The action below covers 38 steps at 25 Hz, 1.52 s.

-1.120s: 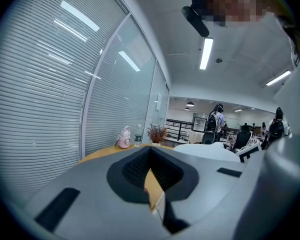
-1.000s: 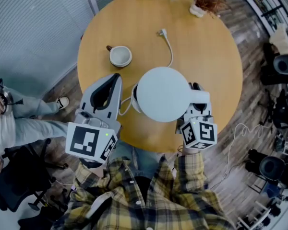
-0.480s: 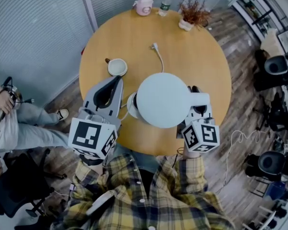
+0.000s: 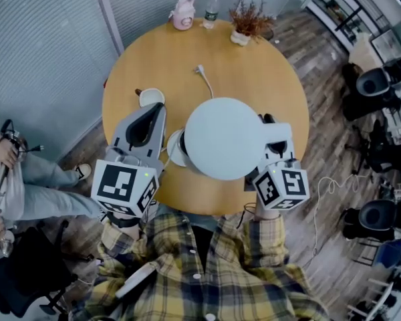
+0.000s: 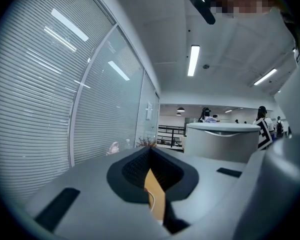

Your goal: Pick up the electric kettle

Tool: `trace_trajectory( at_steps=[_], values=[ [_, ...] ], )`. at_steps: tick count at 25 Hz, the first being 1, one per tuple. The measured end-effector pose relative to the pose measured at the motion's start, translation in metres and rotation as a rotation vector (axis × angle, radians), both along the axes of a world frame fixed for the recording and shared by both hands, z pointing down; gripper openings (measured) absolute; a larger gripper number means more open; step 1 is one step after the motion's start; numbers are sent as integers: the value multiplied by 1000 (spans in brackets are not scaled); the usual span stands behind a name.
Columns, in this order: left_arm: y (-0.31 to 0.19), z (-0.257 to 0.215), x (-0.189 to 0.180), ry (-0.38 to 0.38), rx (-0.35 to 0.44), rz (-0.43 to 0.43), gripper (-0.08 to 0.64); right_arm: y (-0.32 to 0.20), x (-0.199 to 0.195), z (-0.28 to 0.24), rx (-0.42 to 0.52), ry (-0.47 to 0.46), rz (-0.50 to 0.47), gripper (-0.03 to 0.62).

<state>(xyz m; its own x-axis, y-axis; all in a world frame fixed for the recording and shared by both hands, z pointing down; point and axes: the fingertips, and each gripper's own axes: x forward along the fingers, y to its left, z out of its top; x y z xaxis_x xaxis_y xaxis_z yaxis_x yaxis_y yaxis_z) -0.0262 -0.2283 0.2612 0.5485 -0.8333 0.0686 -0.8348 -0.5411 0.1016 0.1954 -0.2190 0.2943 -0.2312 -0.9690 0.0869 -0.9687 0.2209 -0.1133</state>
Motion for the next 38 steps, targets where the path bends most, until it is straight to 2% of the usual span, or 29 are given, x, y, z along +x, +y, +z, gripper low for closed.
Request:
trace_trajectory(
  at_steps=[7,23,38],
  values=[
    [4,-7,16,-3,6,45,2,12,8,-18,9,-2,12,90],
    [9,-11,37,-12,18,105,2,31,21,-25,14,-7,50,91],
    [14,-5,37,-14,20,119,2,35,17,-18,-2,-7,45,92]
  ],
)
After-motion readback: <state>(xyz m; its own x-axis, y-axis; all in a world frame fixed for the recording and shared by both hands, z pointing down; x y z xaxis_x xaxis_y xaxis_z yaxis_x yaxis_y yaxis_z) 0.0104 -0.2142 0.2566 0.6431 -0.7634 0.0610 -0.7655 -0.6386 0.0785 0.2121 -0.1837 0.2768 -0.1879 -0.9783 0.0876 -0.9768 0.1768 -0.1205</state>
